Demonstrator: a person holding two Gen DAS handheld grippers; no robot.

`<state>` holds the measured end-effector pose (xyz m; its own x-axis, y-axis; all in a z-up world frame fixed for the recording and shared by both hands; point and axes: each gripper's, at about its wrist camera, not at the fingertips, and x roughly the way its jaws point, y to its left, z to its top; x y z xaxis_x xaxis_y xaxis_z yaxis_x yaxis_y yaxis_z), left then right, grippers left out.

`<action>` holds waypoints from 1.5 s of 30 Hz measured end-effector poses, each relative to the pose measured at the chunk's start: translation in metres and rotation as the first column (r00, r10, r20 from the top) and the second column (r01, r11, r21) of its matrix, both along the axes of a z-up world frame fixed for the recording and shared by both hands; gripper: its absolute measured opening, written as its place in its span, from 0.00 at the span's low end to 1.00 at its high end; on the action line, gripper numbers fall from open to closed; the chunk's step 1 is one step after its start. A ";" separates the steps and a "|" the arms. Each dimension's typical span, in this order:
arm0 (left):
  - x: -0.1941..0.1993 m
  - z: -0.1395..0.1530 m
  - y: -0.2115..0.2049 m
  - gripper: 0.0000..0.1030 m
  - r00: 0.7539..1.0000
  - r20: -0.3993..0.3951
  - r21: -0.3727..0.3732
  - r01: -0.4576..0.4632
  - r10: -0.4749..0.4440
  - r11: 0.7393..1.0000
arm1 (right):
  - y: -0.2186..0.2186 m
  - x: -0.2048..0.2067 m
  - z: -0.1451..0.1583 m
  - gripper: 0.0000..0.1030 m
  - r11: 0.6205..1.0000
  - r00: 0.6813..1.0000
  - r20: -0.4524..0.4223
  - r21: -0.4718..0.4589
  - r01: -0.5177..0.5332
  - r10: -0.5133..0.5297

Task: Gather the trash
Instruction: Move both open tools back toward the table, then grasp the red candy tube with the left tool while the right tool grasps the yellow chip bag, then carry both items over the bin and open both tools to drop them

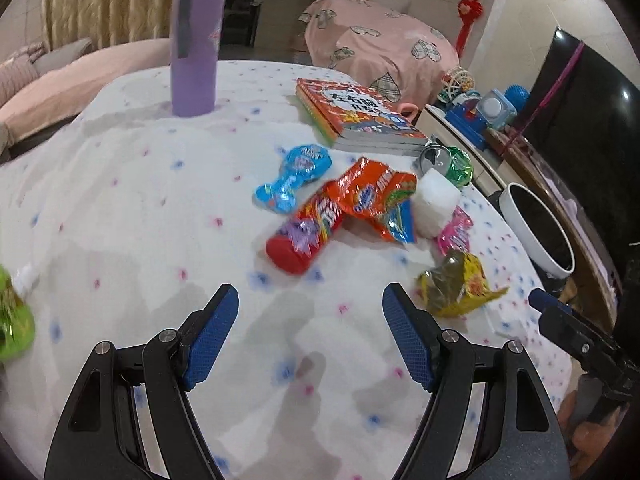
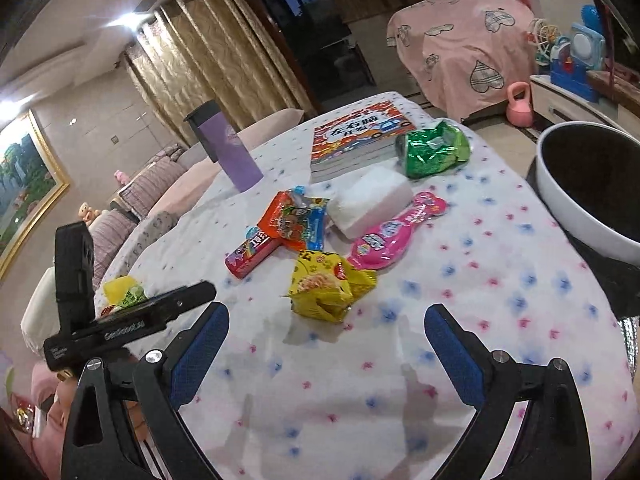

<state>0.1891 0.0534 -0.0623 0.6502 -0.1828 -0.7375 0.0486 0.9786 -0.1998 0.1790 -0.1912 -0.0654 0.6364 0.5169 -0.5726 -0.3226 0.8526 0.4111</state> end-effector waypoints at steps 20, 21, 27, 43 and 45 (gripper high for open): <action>0.071 -0.025 -0.022 0.39 0.989 -0.081 0.141 0.138 -0.127 0.980 | 0.026 0.046 -0.027 0.47 0.998 0.994 -0.095 0.021 -0.053 0.055; 0.067 -0.024 -0.022 0.37 0.989 -0.080 0.143 0.135 -0.125 0.980 | 0.027 0.044 -0.025 0.46 0.998 0.995 -0.086 0.013 -0.058 0.059; 0.034 -0.018 -0.012 0.35 0.995 -0.078 0.052 0.070 -0.065 0.996 | 0.016 0.029 -0.015 0.46 0.997 0.996 -0.054 0.024 -0.069 0.070; -0.023 0.012 -0.094 0.34 0.982 -0.007 -0.049 0.187 -0.188 0.981 | -0.059 -0.001 0.003 0.46 0.998 0.998 -0.002 0.041 0.055 -0.055; -0.022 0.014 -0.110 0.34 0.976 -0.001 -0.047 0.216 -0.216 0.975 | -0.072 -0.003 0.004 0.46 0.996 0.997 0.004 0.045 0.077 -0.077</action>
